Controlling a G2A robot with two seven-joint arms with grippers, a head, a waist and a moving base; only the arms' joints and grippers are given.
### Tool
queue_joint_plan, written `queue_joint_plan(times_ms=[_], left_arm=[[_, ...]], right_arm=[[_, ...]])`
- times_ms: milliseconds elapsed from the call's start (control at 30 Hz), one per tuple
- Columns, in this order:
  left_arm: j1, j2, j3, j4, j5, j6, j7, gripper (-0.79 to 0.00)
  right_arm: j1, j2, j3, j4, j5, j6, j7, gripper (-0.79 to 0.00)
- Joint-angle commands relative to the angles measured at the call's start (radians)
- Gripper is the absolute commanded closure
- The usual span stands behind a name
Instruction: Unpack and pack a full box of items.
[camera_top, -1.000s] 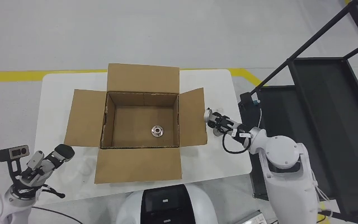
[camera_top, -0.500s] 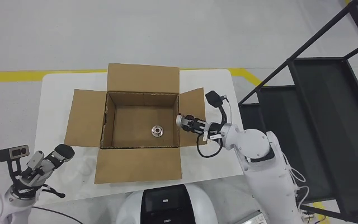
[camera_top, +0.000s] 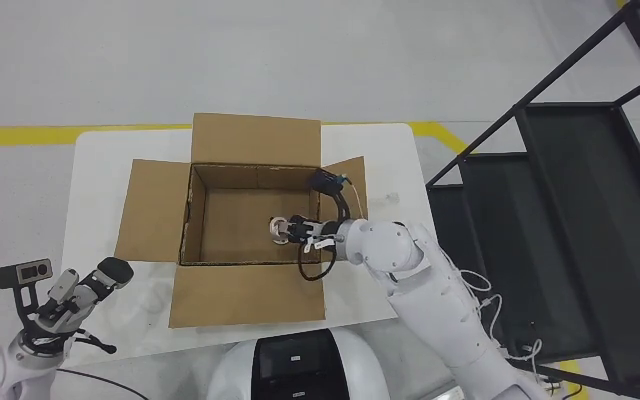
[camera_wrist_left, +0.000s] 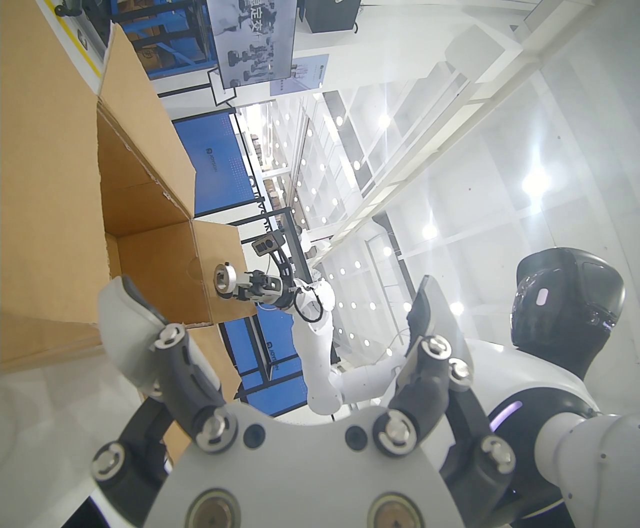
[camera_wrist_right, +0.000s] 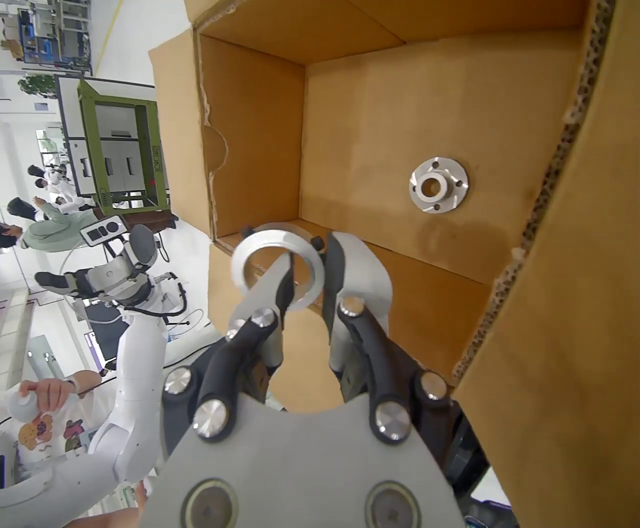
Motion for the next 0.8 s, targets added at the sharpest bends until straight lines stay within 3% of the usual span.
queue_joint_plan(times_ms=[0,267,767], left_arm=[[0.000,0.000,0.000,0.000,0.000,0.000,0.000,-0.785],[0.000,0.000,0.000,0.000,0.000,0.000,0.000,-0.785],[0.000,0.000,0.000,0.000,0.000,0.000,0.000,-0.785]], right_arm=[[0.005,-0.003,-0.002,0.006,0.036,-0.006,-0.019,-0.785],[-0.046,0.007,0.100,-0.027,0.184,-0.076,-0.065,-0.785],[-0.240,0.056,0.464,-0.212,0.210,-0.061,-0.119,-0.785]])
